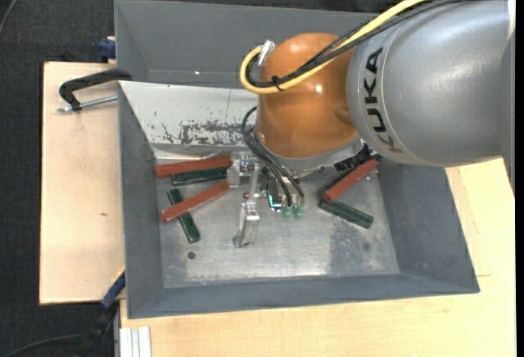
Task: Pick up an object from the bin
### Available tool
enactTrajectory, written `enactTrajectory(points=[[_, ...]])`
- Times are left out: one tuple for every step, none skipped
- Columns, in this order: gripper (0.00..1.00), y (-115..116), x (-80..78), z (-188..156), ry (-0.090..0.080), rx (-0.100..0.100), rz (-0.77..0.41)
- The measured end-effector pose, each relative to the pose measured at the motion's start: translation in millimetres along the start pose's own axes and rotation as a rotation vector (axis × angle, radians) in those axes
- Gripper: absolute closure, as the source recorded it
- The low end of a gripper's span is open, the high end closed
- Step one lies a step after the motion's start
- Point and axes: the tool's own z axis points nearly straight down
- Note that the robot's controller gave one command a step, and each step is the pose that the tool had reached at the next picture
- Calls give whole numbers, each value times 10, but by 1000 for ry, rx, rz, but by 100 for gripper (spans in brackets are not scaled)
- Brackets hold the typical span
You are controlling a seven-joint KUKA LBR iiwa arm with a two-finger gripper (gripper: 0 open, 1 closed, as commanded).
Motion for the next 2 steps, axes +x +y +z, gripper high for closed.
enactTrajectory(points=[[0,472,-461,1302,-6,-3,207],[100,460,-477,1255,-10,-4,210]])
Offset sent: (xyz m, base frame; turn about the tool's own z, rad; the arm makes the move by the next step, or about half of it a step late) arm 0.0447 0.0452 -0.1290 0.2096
